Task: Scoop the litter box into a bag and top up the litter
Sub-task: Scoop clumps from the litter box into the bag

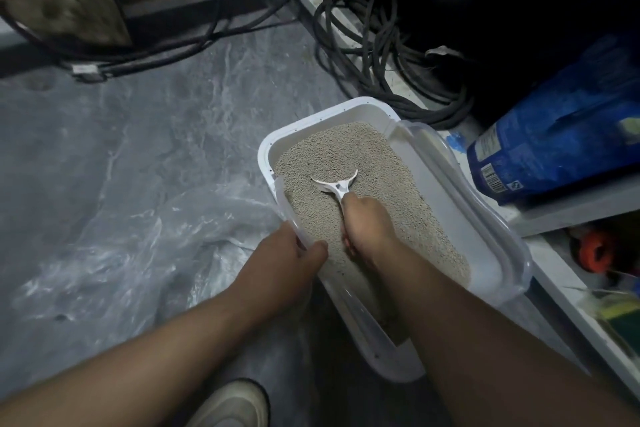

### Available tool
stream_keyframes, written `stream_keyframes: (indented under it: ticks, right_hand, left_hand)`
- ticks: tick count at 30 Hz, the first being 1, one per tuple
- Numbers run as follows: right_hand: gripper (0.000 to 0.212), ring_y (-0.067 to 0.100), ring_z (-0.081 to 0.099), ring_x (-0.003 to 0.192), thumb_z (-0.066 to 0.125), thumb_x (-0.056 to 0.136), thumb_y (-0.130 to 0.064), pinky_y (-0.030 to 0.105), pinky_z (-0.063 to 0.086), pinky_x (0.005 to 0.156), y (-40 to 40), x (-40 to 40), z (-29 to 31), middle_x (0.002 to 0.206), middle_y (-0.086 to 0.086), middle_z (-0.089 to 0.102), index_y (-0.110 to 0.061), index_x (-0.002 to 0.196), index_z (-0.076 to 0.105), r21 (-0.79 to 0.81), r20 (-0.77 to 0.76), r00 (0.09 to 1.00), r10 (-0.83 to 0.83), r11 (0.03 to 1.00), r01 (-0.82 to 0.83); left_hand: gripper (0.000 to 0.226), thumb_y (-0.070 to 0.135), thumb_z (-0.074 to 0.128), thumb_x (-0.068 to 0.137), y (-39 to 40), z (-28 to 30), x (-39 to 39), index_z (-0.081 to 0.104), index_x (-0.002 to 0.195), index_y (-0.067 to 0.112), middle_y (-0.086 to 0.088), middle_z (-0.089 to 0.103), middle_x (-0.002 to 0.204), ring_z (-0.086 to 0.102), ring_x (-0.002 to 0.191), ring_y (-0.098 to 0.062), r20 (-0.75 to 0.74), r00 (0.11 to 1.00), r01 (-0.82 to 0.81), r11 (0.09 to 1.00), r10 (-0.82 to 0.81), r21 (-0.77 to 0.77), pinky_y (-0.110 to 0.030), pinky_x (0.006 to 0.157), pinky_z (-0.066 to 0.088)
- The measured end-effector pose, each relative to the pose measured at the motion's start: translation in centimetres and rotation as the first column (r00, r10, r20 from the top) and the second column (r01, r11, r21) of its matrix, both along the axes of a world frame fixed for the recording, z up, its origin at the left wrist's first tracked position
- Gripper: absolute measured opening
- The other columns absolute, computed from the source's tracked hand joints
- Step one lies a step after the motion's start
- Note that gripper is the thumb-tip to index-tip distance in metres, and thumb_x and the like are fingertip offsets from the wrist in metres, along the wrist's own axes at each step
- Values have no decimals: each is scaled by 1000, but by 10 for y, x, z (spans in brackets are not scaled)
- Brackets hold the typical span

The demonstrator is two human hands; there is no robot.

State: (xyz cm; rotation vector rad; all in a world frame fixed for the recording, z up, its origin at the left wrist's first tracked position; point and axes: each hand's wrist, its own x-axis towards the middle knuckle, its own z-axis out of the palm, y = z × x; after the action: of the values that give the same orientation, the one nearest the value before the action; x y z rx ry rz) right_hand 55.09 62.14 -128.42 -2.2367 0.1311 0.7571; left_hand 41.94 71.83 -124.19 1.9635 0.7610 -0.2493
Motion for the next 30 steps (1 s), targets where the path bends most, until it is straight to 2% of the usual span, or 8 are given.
stream_keyframes:
  ticks: [3,6,8,10,16,22,26,30]
  right_hand:
    - [57,25,62,63,41,96,-60,34,48,61,-17,-19,-10,67,6,64,-14,68,59,-44,145,987,71,997,-65]
    - [62,29,66,67,39,91,-70,46,56,69,-32,-33,-15,67,7,66,-16,66,56,-14,168,984,51,999,-49]
    - [65,31,66,63,39,87,-74,49,57,67,-39,-40,-14,64,7,65,-16,64,55,29,185,982,31,999,-37]
    - [63,31,65,59,43,88,-74,49,57,62,-44,-47,-10,60,7,63,-16,66,55,75,206,978,7,997,-23]
    - [42,19,58,43,55,98,-50,30,46,43,-55,-59,7,61,12,65,-11,85,60,277,89,992,-95,959,67]
    - [42,17,51,38,53,101,-44,22,39,37,-64,-70,22,59,11,58,-5,84,58,302,64,983,-174,942,147]
    - [44,19,54,37,53,100,-46,23,38,39,-68,-73,26,57,9,60,-9,78,57,290,101,979,-179,946,143]
    - [43,20,55,40,54,99,-46,22,38,39,-73,-76,30,58,10,60,-12,74,56,295,107,981,-160,948,123]
  left_hand:
    - [24,40,62,98,0,2,-1,49,83,26,15,62,73,58,63,3,-3,1000,-5,1000,5,-6,-16,54,38]
    - [25,37,62,98,-1,3,-2,49,80,26,16,59,72,54,63,8,9,1000,-15,1000,15,0,-9,52,37]
    - [22,37,61,98,-2,4,-3,50,83,25,16,60,75,56,67,6,19,999,-26,1000,26,-16,-8,57,39]
    - [22,40,62,97,-2,5,-2,54,86,23,11,65,78,64,71,-6,21,999,-40,999,41,-35,-25,68,52]
    - [24,43,64,95,-2,7,-4,59,93,20,2,70,84,70,79,-22,7,997,-73,995,74,-67,-45,81,60]
    - [24,40,64,96,-6,12,-5,62,93,16,4,66,82,66,81,-19,-5,998,-63,998,63,-16,-32,69,48]
    - [27,36,67,95,-6,12,-5,61,89,10,-6,67,76,67,69,-25,4,994,-108,989,108,-98,-41,69,59]
    - [26,44,68,93,-5,10,-7,64,96,18,-4,70,87,70,80,-26,8,994,-107,989,108,-98,-49,81,61]
